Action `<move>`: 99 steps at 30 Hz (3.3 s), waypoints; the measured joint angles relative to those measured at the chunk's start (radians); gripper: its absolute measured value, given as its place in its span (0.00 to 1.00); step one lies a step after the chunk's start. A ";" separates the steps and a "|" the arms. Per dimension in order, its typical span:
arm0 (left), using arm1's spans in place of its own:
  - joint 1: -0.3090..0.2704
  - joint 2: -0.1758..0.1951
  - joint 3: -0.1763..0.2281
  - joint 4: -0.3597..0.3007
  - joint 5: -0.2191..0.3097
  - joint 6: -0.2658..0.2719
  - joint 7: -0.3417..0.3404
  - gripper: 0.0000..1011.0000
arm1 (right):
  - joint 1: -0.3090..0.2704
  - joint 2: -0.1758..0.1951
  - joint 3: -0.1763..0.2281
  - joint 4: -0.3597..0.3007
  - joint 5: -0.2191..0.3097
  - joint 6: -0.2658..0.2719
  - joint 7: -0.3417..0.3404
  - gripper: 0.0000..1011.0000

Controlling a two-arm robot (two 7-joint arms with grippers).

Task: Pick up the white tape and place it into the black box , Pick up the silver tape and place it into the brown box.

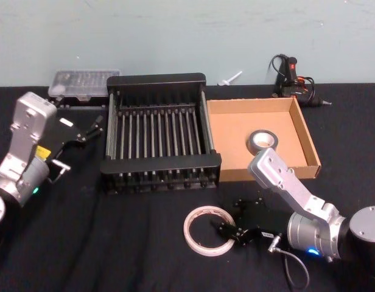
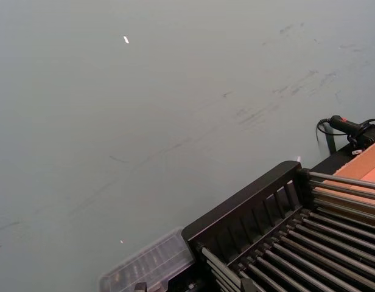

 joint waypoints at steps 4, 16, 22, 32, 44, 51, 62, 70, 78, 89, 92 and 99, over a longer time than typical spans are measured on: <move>0.000 0.000 0.000 0.000 0.000 0.000 0.000 0.99 | 0.000 0.000 0.000 0.000 0.000 0.000 0.000 0.34; 0.000 0.000 0.000 0.000 0.000 0.000 0.000 0.99 | 0.000 0.000 0.000 0.000 0.001 0.000 0.001 0.10; 0.000 0.000 0.000 0.000 0.000 0.000 0.000 0.99 | 0.000 0.000 0.000 0.000 0.001 0.000 0.000 0.09; 0.000 0.000 0.000 0.000 0.000 0.000 0.000 0.99 | -0.008 0.016 0.018 -0.021 0.021 -0.033 0.022 0.09; 0.000 0.000 0.000 0.000 0.000 0.000 0.000 0.99 | -0.035 0.073 0.070 -0.099 0.076 -0.093 0.041 0.09; 0.000 0.000 0.000 0.000 0.000 0.000 0.000 0.99 | -0.032 0.092 0.089 -0.124 0.088 -0.113 0.030 0.09; 0.000 0.000 0.000 0.000 0.000 0.000 0.000 0.99 | 0.025 0.069 0.106 -0.112 0.086 -0.112 -0.007 0.09; 0.000 0.000 0.000 0.000 0.000 0.000 0.000 0.99 | 0.094 0.022 0.100 -0.076 0.069 -0.061 -0.038 0.09; 0.000 0.000 0.000 0.000 0.000 0.000 0.000 0.99 | 0.187 -0.055 0.087 -0.007 0.056 -0.030 -0.063 0.09; 0.000 0.000 0.000 0.000 0.000 0.000 0.000 0.99 | 0.314 -0.174 0.044 0.151 0.004 -0.045 -0.091 0.09; 0.000 0.000 0.000 0.000 0.000 0.000 0.000 0.99 | 0.349 -0.212 0.032 0.210 -0.011 -0.057 -0.094 0.09; 0.000 0.000 0.000 0.000 0.000 0.000 0.000 0.99 | 0.425 -0.300 0.009 0.359 -0.045 -0.092 -0.101 0.09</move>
